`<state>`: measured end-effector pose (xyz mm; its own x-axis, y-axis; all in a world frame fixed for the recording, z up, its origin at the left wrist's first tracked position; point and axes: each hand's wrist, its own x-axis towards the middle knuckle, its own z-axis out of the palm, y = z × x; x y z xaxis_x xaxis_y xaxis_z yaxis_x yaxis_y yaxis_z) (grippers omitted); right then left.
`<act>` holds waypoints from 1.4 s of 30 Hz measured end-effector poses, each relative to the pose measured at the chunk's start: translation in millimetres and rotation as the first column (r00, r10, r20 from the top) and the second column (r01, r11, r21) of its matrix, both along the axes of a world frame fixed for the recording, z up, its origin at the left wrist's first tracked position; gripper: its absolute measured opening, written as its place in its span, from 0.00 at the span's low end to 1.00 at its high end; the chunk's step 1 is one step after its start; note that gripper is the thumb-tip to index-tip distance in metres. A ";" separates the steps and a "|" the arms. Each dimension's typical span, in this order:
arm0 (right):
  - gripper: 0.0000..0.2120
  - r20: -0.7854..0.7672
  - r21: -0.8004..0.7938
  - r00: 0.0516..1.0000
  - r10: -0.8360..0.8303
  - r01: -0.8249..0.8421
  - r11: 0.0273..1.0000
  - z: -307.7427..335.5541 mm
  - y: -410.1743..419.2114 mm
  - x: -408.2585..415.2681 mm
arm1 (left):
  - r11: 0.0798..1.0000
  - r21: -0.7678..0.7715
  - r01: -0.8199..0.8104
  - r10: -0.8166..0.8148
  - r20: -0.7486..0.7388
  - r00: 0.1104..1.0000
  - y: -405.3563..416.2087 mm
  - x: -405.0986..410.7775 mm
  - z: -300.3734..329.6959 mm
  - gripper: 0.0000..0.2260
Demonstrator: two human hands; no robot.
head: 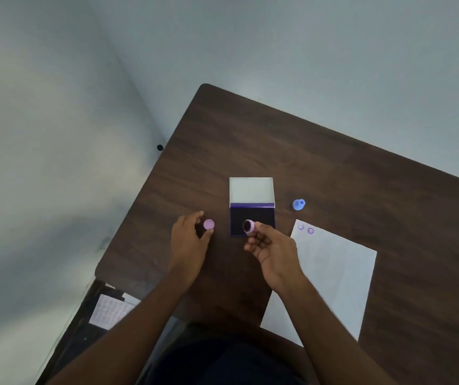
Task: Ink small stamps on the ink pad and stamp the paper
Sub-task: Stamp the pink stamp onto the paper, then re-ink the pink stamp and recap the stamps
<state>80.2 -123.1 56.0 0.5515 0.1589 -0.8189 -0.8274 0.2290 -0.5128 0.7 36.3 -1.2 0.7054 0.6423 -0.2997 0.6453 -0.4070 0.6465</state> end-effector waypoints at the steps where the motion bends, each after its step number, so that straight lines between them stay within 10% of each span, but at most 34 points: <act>1: 0.11 -0.015 0.007 1.000 -0.003 0.003 1.000 0.1 2.2 -0.8 | 1.000 0.006 0.014 -0.014 -0.019 1.000 1.6 1.4 -3.0 0.19; 10: 0.12 -0.091 0.053 0.995 -0.043 0.048 0.997 -0.3 6.7 -1.0 | 0.998 0.011 0.054 -0.054 -0.013 0.998 1.7 11.6 -8.8 0.12; 18: 0.09 -0.113 0.071 0.992 -0.055 0.063 0.995 -2.0 7.9 2.2 | 0.944 -0.306 -0.125 0.175 0.142 0.974 -1.9 12.9 12.9 0.12; 32: 0.09 -0.129 0.094 0.991 -0.044 0.057 0.994 -2.3 12.9 1.9 | 0.503 -0.860 -0.080 0.365 0.128 0.922 1.1 10.2 35.0 0.16; 42: 0.10 -0.086 0.112 0.996 -0.020 0.029 0.993 -3.9 17.6 -0.2 | 0.919 -0.347 0.185 -0.106 0.235 0.966 0.1 15.5 44.0 0.23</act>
